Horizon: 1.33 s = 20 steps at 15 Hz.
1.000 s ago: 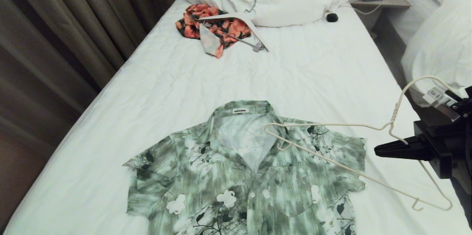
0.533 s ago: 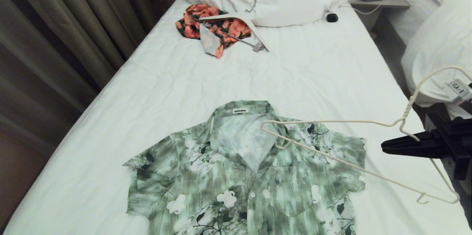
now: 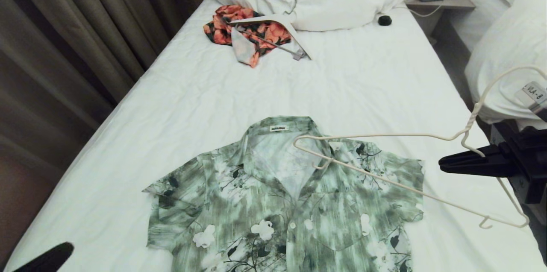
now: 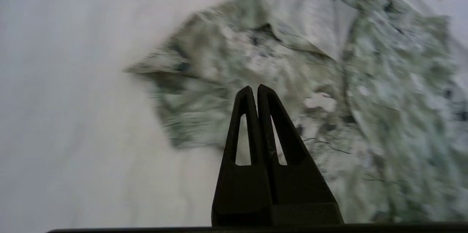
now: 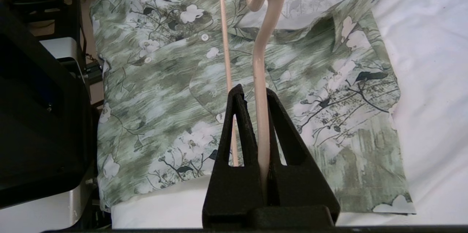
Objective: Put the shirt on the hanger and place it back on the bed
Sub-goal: Lift the shirt and hanger
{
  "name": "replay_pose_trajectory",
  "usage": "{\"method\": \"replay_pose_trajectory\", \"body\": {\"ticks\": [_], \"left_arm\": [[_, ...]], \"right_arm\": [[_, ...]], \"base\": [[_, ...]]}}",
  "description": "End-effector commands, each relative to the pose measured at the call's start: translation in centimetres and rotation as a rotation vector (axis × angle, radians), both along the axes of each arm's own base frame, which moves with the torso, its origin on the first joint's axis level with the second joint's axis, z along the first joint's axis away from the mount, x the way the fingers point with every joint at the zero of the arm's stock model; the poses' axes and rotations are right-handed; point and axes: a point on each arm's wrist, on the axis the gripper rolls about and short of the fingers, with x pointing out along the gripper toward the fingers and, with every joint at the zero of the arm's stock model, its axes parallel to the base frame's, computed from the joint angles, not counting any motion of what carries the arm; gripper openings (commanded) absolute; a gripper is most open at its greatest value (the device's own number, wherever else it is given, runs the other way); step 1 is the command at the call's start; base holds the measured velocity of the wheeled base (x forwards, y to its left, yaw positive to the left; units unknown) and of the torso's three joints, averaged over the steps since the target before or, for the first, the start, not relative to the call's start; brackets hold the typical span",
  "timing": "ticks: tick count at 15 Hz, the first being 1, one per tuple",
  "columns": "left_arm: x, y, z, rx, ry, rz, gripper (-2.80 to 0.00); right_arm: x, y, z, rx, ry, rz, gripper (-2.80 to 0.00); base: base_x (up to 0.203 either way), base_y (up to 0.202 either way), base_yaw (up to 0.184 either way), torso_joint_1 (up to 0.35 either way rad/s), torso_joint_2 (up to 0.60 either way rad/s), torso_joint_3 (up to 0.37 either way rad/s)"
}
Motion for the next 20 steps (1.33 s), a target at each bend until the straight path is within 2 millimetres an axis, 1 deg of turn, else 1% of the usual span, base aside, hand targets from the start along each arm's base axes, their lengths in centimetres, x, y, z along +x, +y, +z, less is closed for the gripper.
{"method": "replay_pose_trajectory", "body": {"ticks": [1, 2, 4, 7, 9, 10, 11, 12, 14, 18, 20], "left_arm": [[5.7, -0.6, -0.6, -0.024, 0.235, -0.084, -2.80], [7.7, -1.0, -0.9, -0.044, 0.279, -0.125, -2.80], [12.0, -2.4, -2.3, -0.071, 0.371, -0.199, -2.80], [18.2, -5.1, -6.0, -0.075, 0.451, -0.267, -2.80], [21.7, -7.6, -8.0, -0.066, 0.421, -0.298, -2.80], [23.4, -9.4, -8.0, -0.068, 0.361, -0.328, -2.80], [24.4, -10.9, -7.7, -0.072, 0.308, -0.357, 0.00], [25.2, -11.8, -7.9, -0.073, 0.289, -0.363, 0.00], [26.7, -12.6, -8.3, -0.070, 0.267, -0.348, 0.00], [28.0, -12.7, -7.9, -0.074, 0.230, -0.336, 0.00], [27.9, -12.1, -7.5, -0.075, 0.220, -0.321, 0.00]], "right_arm": [[0.3, 0.0, -0.3, 0.005, 0.010, 0.009, -2.80], [0.4, 0.0, -0.4, 0.006, 0.014, 0.009, -2.80], [0.9, 0.0, -0.6, 0.006, 0.022, 0.009, -2.80], [2.0, -0.7, -1.1, 0.011, 0.041, -0.012, -2.80], [2.7, -1.2, -1.8, 0.013, 0.065, -0.028, -2.80], [3.3, -1.4, -2.3, 0.014, 0.067, -0.034, -2.80], [3.7, -1.7, -2.6, 0.014, 0.067, -0.041, -2.80], [4.1, -1.8, -3.0, 0.016, 0.074, -0.044, -2.80], [4.2, -1.9, -3.1, 0.018, 0.075, -0.044, -2.80], [4.7, -2.0, -3.3, 0.018, 0.077, -0.047, -2.80], [4.8, -2.2, -3.4, 0.019, 0.080, -0.055, -2.80]], "base": [[0.000, 0.000, 0.000, 0.000, 0.00, 0.000], [0.000, 0.000, 0.000, 0.000, 0.00, 0.000], [0.000, 0.000, 0.000, 0.000, 0.00, 0.000], [0.000, 0.000, 0.000, 0.000, 0.00, 0.000], [0.000, 0.000, 0.000, 0.000, 0.00, 0.000], [0.000, 0.000, 0.000, 0.000, 0.00, 0.000], [0.000, 0.000, 0.000, 0.000, 0.00, 0.000], [0.000, 0.000, 0.000, 0.000, 0.00, 0.000], [0.000, 0.000, 0.000, 0.000, 0.00, 0.000], [0.000, 0.000, 0.000, 0.000, 0.00, 0.000], [0.000, 0.000, 0.000, 0.000, 0.00, 0.000]]}}
